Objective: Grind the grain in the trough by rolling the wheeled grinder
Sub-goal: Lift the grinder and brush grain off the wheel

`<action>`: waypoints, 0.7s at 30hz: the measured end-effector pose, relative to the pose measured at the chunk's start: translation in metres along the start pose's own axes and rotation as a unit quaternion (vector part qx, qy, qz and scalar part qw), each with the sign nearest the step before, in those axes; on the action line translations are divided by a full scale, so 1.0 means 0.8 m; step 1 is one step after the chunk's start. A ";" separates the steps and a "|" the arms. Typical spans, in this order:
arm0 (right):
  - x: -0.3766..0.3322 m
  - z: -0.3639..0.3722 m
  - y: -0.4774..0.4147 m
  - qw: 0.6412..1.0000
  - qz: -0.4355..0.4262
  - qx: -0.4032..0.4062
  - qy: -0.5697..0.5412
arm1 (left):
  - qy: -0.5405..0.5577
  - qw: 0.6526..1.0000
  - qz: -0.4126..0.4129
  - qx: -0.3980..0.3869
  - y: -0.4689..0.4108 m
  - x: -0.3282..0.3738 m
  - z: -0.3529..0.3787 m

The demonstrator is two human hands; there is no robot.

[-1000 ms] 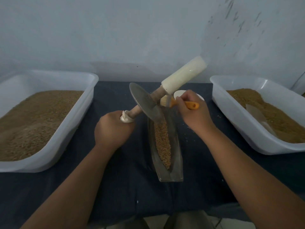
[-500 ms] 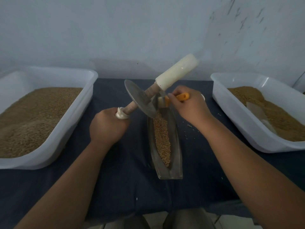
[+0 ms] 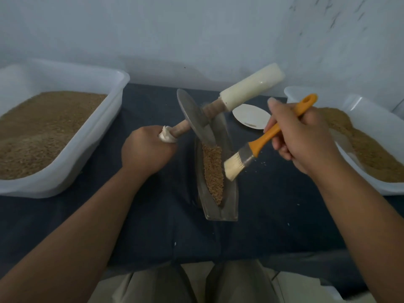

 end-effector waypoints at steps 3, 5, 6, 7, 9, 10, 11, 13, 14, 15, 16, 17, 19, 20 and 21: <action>0.009 0.021 0.009 0.994 0.038 -0.101 0.008 | -0.007 1.000 0.000 0.000 0.002 0.003 0.001; 0.015 0.035 0.011 0.987 0.043 -0.153 0.033 | -0.009 1.000 -0.002 0.001 0.003 0.003 0.001; 0.016 0.040 0.009 0.985 0.034 -0.160 0.052 | -0.010 1.000 -0.005 0.001 0.003 0.003 0.001; 0.015 0.044 0.006 0.984 0.016 -0.159 0.080 | -0.010 1.000 -0.009 0.000 0.003 0.003 0.000; 0.013 0.052 -0.001 0.980 -0.030 -0.144 0.138 | -0.009 1.000 -0.018 0.003 0.002 0.001 -0.002; 0.010 0.054 -0.005 0.979 -0.043 -0.135 0.146 | -0.007 1.000 -0.023 0.005 0.001 0.000 -0.002; 0.007 0.053 -0.009 0.981 -0.049 -0.124 0.139 | -0.005 1.000 -0.028 0.006 0.001 -0.001 -0.001; -0.001 0.044 -0.018 0.987 -0.045 -0.112 0.104 | -0.008 0.999 -0.034 0.009 -0.001 -0.002 0.000; -0.003 0.039 -0.021 0.987 -0.037 -0.125 0.089 | -0.013 0.999 -0.034 0.013 -0.001 -0.002 0.000; -0.005 0.038 -0.021 0.985 -0.026 -0.153 0.081 | -0.018 0.999 -0.034 0.019 -0.001 -0.002 -0.001; -0.005 0.041 -0.019 0.979 -0.017 -0.187 0.081 | -0.024 0.999 -0.034 0.023 -0.001 -0.001 -0.001; -0.003 0.046 -0.016 0.973 -0.012 -0.214 0.090 | -0.028 0.999 -0.034 0.024 -0.001 0.000 -0.002; 0.004 0.058 -0.012 0.967 -0.026 -0.217 0.132 | -0.029 0.999 -0.034 0.017 -0.001 0.001 -0.002; 0.005 0.062 -0.012 0.965 -0.043 -0.202 0.161 | -0.027 0.999 -0.032 0.013 -0.001 0.002 -0.002; 0.004 0.063 -0.013 0.964 -0.058 -0.186 0.182 | -0.026 0.999 -0.029 0.011 0.000 0.002 -0.002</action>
Point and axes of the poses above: each hand's wrist, its own y-axis away from the middle knuckle, its own z-axis out of the palm, x = y × z, the point moved 3 cm from there along -y, towards the middle knuckle, and after that the axes turned 5 degrees about -z, right-handed, at the moved point
